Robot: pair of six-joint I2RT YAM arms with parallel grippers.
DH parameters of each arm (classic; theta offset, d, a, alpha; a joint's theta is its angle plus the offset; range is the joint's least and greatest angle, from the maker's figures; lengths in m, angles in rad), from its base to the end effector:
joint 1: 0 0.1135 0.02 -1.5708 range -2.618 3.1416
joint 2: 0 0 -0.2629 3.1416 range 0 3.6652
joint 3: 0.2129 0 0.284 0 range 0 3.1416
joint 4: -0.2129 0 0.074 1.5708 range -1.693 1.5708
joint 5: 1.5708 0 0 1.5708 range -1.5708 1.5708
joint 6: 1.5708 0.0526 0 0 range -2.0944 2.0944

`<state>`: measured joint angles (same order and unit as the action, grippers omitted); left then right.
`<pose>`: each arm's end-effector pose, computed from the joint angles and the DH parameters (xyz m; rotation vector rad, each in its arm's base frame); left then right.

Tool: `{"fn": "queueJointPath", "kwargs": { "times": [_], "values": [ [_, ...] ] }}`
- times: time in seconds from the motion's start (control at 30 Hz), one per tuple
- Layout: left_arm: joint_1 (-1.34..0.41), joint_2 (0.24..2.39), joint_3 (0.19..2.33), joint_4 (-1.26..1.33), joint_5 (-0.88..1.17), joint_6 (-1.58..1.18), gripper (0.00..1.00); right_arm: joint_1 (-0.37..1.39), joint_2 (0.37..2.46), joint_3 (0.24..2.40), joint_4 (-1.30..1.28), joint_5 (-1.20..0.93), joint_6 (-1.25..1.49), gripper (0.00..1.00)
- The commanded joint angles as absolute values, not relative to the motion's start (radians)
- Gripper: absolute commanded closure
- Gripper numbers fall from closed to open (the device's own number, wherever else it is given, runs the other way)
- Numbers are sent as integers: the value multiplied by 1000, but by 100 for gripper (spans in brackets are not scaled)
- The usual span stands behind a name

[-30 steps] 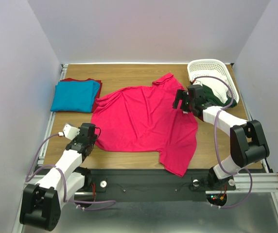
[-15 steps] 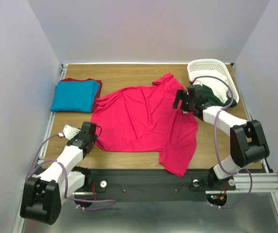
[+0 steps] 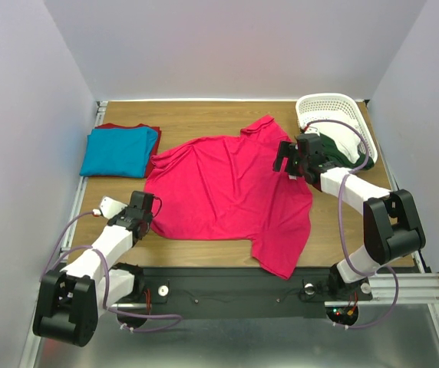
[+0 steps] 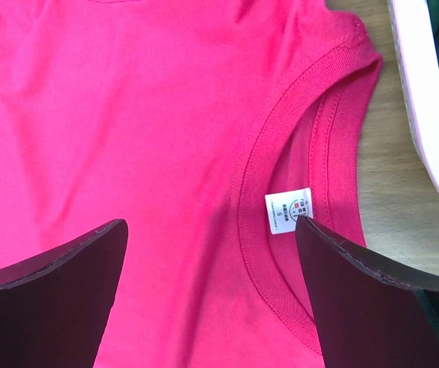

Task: Fold and stack the t-shirts
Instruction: Fold the tshirt

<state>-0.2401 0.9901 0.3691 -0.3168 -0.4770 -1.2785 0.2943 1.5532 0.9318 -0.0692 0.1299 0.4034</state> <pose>0.2076 -0.0260 0.1233 -1.3369 1.9597 -0.1162 0.3592 0.1017 0.1832 0.1926 2.2561 0.2260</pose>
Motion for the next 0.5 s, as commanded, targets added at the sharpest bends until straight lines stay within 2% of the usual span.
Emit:
{"fn": "queueJointPath", "kwargs": {
  "times": [0.0, 0.17, 0.3, 0.33, 0.37, 0.47],
  "values": [
    [-236, 989, 396, -327, -517, -1264, 66, 284, 1522, 913, -20, 141, 391, 4],
    [-236, 1009, 376, -289, -502, -1247, 67, 284, 1506, 908, -21, 141, 391, 4],
    [-236, 1026, 368, -262, -482, -1230, 88, 284, 1496, 902, -21, 141, 391, 4],
    [-236, 1028, 368, -255, -482, -1218, 97, 284, 1493, 902, -21, 138, 391, 4],
    [-236, 1028, 368, -253, -485, -1212, 100, 284, 1488, 902, -21, 138, 391, 3],
    [-236, 993, 373, -256, -503, -1181, 100, 284, 1483, 896, -21, 132, 393, 4]
  ]
}}
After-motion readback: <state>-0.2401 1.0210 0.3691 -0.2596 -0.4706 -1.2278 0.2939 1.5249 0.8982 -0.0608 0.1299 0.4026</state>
